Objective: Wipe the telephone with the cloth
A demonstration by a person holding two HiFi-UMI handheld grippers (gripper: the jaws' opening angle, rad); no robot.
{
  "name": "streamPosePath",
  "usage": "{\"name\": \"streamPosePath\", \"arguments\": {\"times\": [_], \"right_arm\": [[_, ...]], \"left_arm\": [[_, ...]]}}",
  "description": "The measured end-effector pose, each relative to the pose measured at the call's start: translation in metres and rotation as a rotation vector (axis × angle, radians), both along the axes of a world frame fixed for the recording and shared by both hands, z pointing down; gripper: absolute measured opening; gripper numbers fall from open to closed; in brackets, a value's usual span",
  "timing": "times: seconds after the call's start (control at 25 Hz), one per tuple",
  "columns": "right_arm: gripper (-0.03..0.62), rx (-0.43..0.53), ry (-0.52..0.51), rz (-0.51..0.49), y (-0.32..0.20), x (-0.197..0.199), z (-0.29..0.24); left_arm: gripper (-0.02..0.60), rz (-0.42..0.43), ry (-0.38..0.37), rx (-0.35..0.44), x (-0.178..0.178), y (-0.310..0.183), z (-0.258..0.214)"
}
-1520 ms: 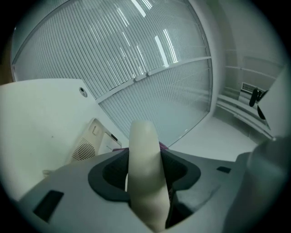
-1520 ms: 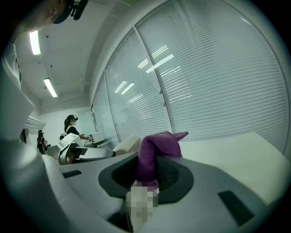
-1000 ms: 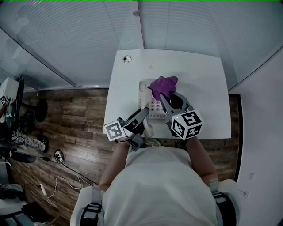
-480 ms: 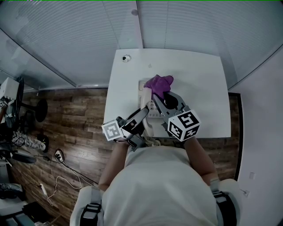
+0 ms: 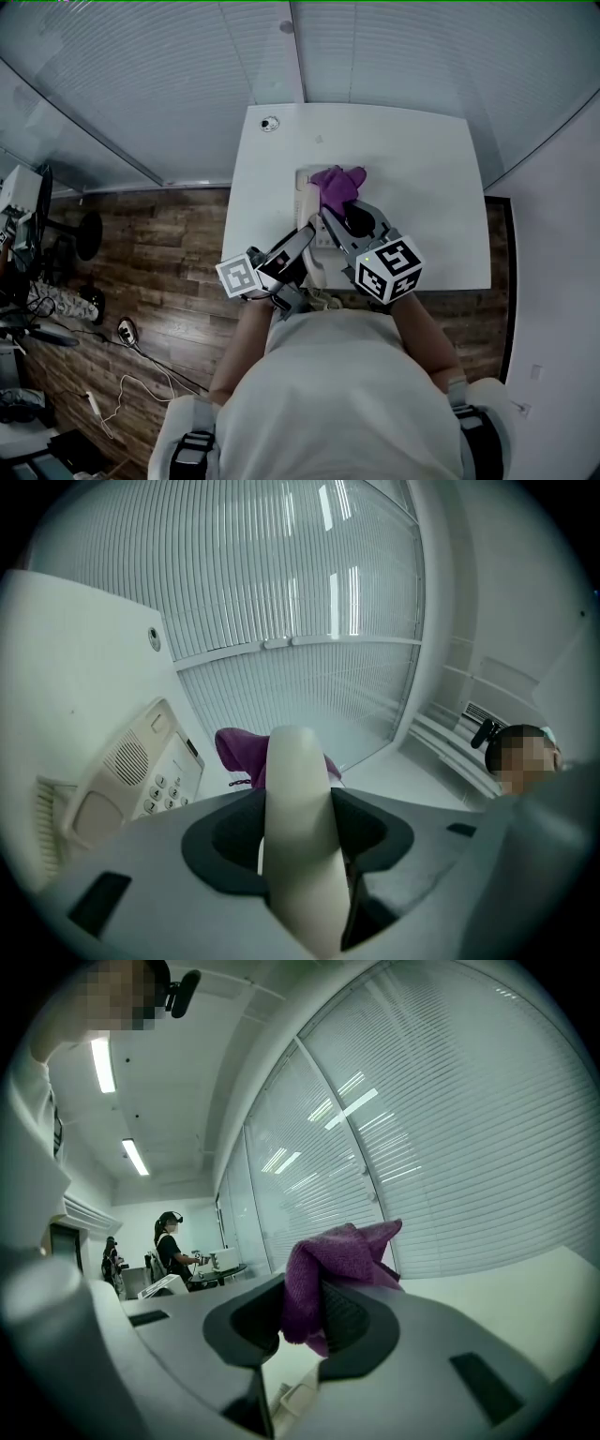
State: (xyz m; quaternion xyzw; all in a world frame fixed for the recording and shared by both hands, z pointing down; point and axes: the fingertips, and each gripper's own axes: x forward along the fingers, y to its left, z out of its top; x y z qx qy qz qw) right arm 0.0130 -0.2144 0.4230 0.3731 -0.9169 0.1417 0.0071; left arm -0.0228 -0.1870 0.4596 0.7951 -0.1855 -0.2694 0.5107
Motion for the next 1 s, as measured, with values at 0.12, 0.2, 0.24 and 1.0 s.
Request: {"name": "streamPosePath", "arguments": {"times": [0.12,0.2,0.24,1.0], "right_arm": [[0.098,-0.007,0.000,-0.020,0.004,-0.006,0.003],[0.098,-0.011,0.002,-0.036,0.007,-0.009,0.005],[0.098,-0.013,0.002,-0.042,0.009,-0.010,0.006],[0.098,-0.053,0.016,-0.194,0.045,-0.036,0.018]], "left_arm": [[0.220,-0.011,0.007,-0.001,-0.005,-0.002,-0.001],[0.219,-0.018,0.015,0.002,-0.007,-0.003,-0.003],[0.220,-0.022,0.016,0.003,-0.007,-0.004,-0.003],[0.221,-0.057,0.049,0.014,-0.018,-0.001,-0.010]]}}
